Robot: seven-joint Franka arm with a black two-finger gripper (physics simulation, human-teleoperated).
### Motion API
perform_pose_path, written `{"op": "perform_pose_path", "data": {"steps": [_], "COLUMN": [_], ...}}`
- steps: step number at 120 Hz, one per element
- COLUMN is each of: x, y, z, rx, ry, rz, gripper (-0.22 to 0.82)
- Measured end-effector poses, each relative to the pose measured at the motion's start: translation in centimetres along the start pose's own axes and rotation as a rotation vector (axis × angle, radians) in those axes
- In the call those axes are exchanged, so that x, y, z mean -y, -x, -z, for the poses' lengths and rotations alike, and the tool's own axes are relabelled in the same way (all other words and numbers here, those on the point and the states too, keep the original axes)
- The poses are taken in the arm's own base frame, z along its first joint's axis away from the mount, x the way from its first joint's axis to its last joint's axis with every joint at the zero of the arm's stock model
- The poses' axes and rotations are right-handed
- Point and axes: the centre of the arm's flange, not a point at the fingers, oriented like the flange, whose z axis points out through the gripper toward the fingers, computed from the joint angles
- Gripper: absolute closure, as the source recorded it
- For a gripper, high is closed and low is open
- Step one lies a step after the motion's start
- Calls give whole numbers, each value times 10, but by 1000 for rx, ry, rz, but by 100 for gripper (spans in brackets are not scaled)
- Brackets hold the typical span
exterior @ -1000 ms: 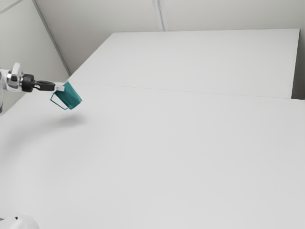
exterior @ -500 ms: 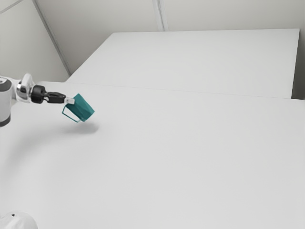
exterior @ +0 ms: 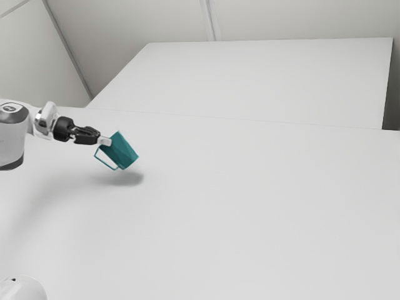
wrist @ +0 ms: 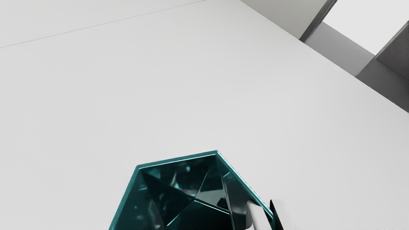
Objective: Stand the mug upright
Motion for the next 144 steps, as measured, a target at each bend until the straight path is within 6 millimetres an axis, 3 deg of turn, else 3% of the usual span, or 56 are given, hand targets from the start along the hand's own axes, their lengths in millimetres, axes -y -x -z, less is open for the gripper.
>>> {"op": "perform_pose_path", "data": {"steps": [46,84,109,144], "x": [-17,-37,-47,-54], "y": [15,24,19,3], "z": [-32,-45,-49,-65], "rx": [49,49,66,217], "ry": [26,47,45,12], "rz": [-12,-17,-45,-122], "gripper": [79,79,79,79]}}
